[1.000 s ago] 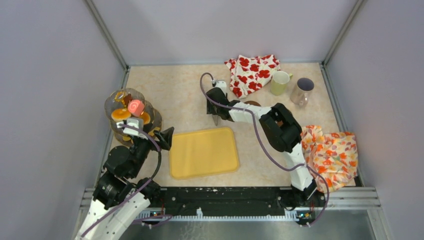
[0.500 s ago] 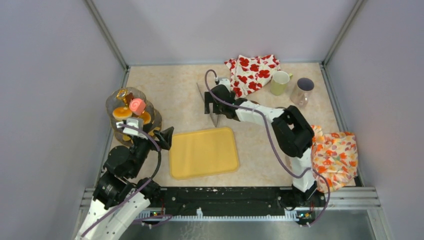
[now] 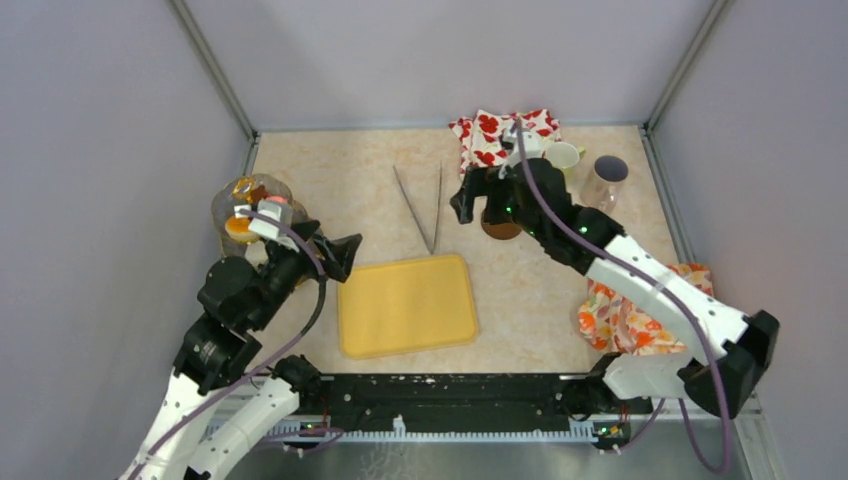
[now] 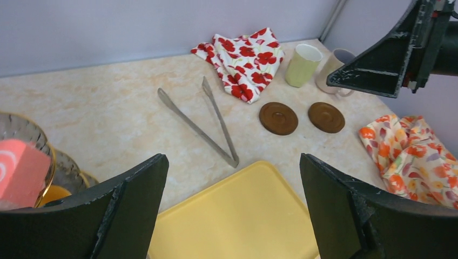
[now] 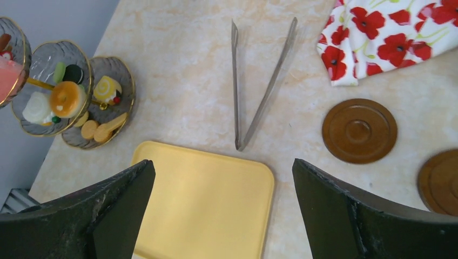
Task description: Serve the afternoon tea
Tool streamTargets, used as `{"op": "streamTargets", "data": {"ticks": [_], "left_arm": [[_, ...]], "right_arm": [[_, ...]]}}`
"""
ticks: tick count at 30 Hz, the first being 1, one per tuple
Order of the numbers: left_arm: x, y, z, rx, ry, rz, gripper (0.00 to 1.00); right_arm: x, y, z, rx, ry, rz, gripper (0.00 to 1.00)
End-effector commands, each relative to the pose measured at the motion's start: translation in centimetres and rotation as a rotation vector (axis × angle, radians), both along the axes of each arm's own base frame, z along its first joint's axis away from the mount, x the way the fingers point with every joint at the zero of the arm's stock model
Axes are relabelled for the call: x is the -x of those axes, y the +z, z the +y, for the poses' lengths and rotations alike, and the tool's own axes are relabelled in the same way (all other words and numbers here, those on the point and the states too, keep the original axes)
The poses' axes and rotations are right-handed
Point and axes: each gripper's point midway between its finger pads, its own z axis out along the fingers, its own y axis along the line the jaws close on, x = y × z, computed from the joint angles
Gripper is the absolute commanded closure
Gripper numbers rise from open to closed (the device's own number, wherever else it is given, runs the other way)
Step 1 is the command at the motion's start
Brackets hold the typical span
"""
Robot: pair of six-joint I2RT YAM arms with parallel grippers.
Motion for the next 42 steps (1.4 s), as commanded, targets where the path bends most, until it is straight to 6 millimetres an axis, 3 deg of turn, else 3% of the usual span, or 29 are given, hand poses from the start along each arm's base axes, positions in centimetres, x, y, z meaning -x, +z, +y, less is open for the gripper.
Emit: {"op": "streamTargets", "data": {"ticks": [1, 7, 13, 16, 22, 31, 38, 42], "left_arm": [[0.5, 3.2, -2.1, 0.046, -0.111, -0.031, 0.01], [0.1, 3.1, -2.8, 0.082, -0.124, -0.007, 0.01], [-1.5, -0.8, -3.3, 0.051, -0.103, 0.049, 0.01], [-2.5, -3.0, -3.6, 0.010, -0.094, 0.073, 0.01], [-3.5, -6.3, -4.1, -0.077, -0.104, 0.107, 0.01], [-3.2, -8.2, -3.7, -0.129, -0.110, 0.101, 0.01], [-2.6, -7.4, -3.2, -0.106, -0.100, 0.078, 0.01], [-2.1, -6.7, -2.9, -0.086, -0.097, 0.054, 0.01]], "right_arm": [[3.3, 0.1, -4.8, 0.076, -0.064, 0.032, 0.01], [5.5, 0.9, -9.8, 0.059, -0.165, -0.062, 0.01], [5.6, -1.1, -15.0, 0.192, -0.340, -0.110, 0.01], [4.9, -1.9, -16.1, 0.269, -0.389, -0.128, 0.01], [1.9, -3.4, -19.6, 0.412, -0.560, -0.133, 0.01], [-5.3, -8.1, -25.4, 0.287, -0.632, 0.002, 0.01], [-8.8, -11.4, -28.3, 0.281, -0.607, 0.108, 0.27], [-9.8, -12.1, -31.6, 0.338, -0.644, 0.154, 0.42]]}}
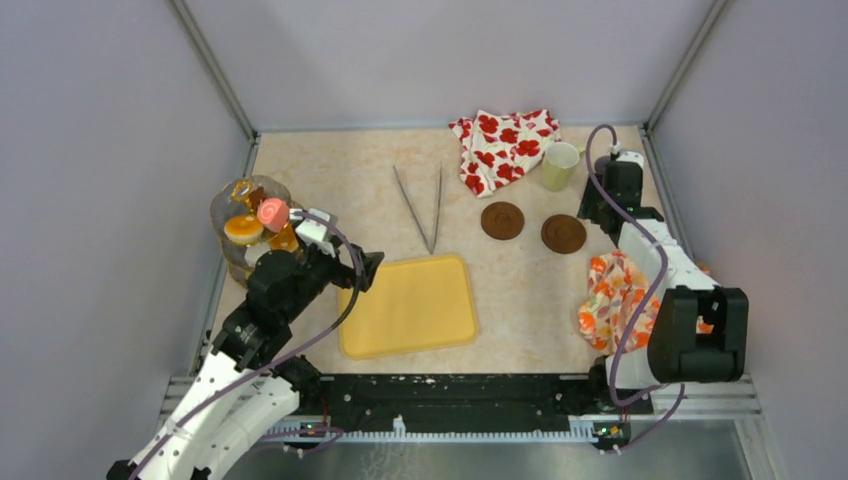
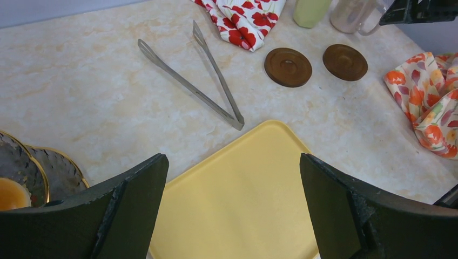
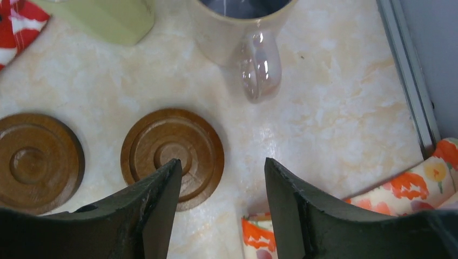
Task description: Serve the afternoon tea
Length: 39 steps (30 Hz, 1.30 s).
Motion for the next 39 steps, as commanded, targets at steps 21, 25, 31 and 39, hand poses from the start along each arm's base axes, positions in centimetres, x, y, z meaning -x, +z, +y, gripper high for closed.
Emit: {"op": "streamTargets", "data": {"ticks": [21, 25, 31, 39], "left_arm": [[0.6, 2.4, 0.2, 0.051, -0.008, -0.106, 0.01], [0.5, 2.3, 0.0, 0.048, -0.018, -0.101, 0.01], [0.4, 2.3, 0.0, 0.046, -0.016, -0.099, 0.01], [0.3, 2.0, 0.0, 0.039, -0.014, -0.092, 0.01]], "right_arm": [[-9.4, -0.9, -4.9, -0.057, 0.155, -0.002, 0.43], [-10.5, -1.6, -5.2, -0.046, 0.175, 0.007, 0.48], [-11.0, -1.5, -5.4, -0.024, 0.187, -0.001, 0.61], [-11.2, 2.4, -5.9, 0.033, 0.179, -0.102, 0.97]]}}
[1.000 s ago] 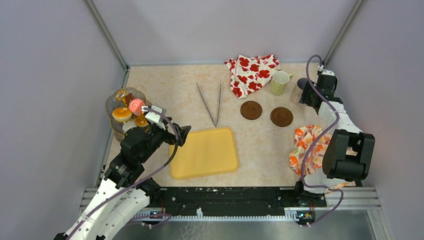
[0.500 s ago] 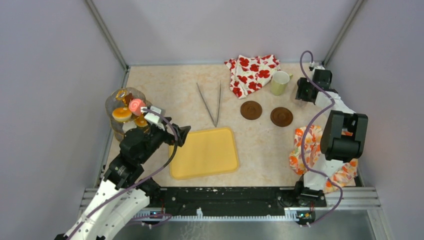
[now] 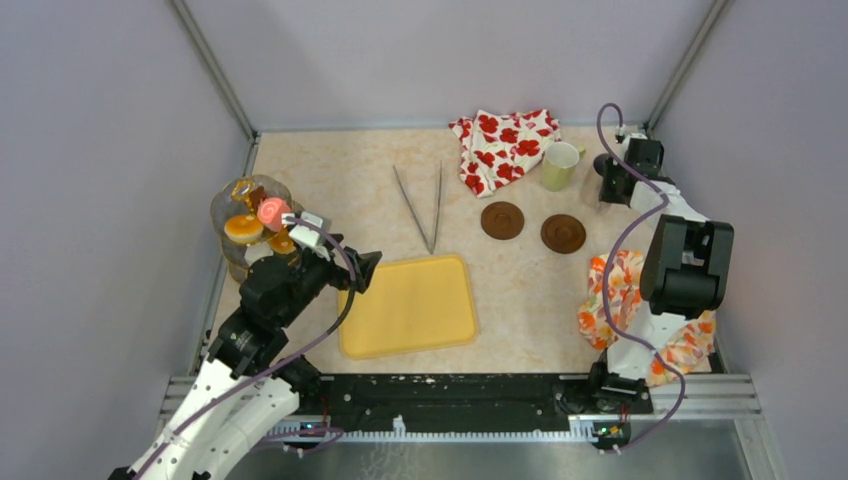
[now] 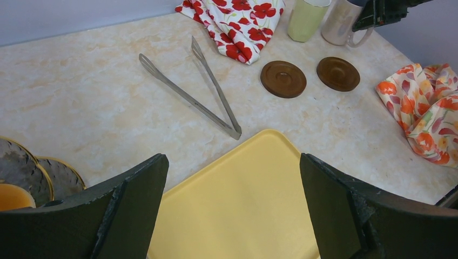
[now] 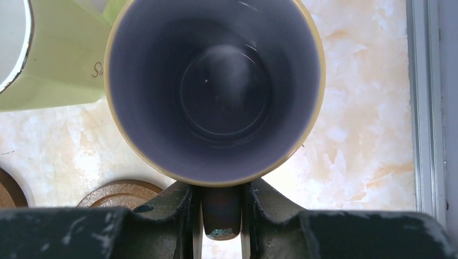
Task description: Serve the afternoon tea
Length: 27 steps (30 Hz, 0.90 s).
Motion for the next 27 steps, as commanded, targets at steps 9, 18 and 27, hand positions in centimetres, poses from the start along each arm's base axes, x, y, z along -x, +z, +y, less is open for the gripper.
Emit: {"op": "streamTargets", "data": {"ticks": [9, 18, 27], "left_arm": [[-0.4, 0.6, -0.2, 0.005, -0.005, -0.033, 0.01], [-0.4, 0.6, -0.2, 0.004, -0.003, -0.031, 0.01], [-0.5, 0.5, -0.2, 0.000, 0.002, -0.029, 0.01]], "right_arm": [[-1.7, 10.6, -0.7, 0.053, -0.031, -0.314, 1.00], [1.3, 12.2, 0.8, -0.043, -0.087, -0.374, 1.00], [4.9, 11.8, 4.7, -0.048, -0.058, -0.394, 1.00]]}}
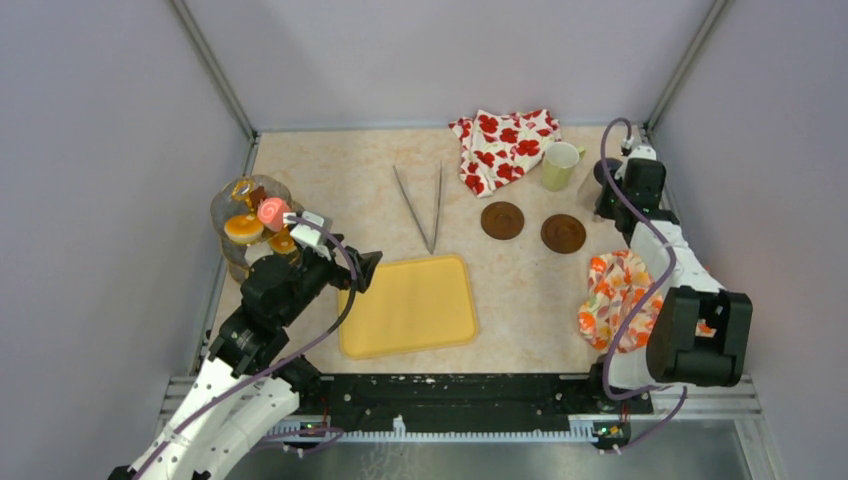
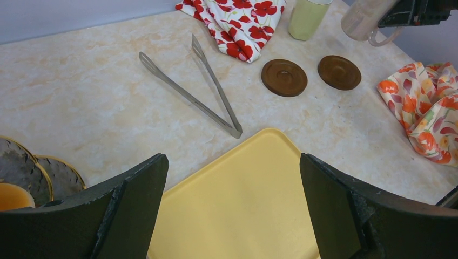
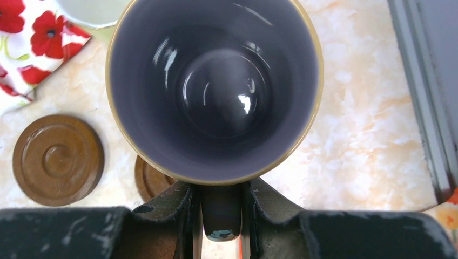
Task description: Serve the afternoon tea
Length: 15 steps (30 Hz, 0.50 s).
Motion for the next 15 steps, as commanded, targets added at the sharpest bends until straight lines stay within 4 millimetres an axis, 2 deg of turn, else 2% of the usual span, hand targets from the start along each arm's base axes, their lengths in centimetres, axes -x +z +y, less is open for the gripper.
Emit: {"op": "streamTargets", "data": {"ticks": [1, 5, 15], "left_arm": [[-0.4, 0.7, -0.1, 0.004, 0.003, -0.036, 0.01], [-0.4, 0.7, 0.0, 0.004, 0.008, -0.037, 0.01], [-0.4, 0.6, -0.1, 0.002, 0.006, -0.033, 0.01]], "right_arm": [[-1.0, 5.8, 1.9, 0.000, 0.015, -0.223, 1.00], [0.0, 4.2, 3.2, -0.034, 0.035, -0.209, 1.00], [1.5, 2.6, 6.1, -0.043, 0.100, -0.199, 1.00]]}}
